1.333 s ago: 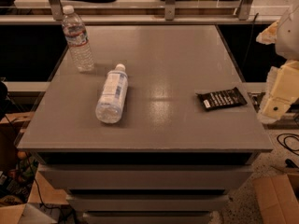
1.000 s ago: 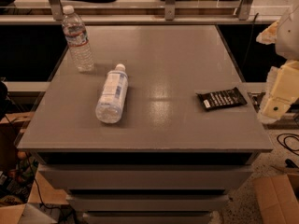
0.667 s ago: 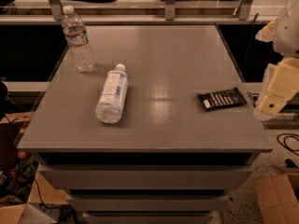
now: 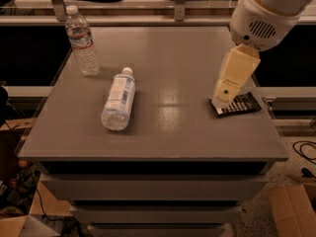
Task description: Pick blue plastic bottle
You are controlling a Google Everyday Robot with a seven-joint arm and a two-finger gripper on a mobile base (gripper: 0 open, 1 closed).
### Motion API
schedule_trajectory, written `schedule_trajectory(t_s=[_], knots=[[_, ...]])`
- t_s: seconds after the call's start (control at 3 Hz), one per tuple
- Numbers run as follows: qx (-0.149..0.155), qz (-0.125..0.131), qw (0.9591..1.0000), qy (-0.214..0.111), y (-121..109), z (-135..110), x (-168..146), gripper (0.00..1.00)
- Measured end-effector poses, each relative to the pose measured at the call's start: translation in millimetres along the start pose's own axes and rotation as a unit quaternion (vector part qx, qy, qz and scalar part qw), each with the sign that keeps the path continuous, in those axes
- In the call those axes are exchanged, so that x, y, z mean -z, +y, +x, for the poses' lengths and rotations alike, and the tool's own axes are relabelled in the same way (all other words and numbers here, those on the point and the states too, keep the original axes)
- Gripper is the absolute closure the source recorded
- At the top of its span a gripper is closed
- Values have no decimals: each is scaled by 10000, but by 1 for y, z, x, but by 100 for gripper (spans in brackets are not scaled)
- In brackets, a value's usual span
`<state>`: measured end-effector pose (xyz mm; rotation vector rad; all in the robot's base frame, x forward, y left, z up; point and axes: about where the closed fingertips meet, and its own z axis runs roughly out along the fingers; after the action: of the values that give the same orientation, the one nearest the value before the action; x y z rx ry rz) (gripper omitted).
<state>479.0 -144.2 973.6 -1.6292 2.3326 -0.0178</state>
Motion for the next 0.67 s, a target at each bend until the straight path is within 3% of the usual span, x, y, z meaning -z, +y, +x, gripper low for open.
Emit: schedule_trajectory(t_s=[0.33,0.67], knots=[[-628,-204,9977,-174,-6,-37,-18,0],[-1075,-188,9938,-196,-7,-40,-18,0]])
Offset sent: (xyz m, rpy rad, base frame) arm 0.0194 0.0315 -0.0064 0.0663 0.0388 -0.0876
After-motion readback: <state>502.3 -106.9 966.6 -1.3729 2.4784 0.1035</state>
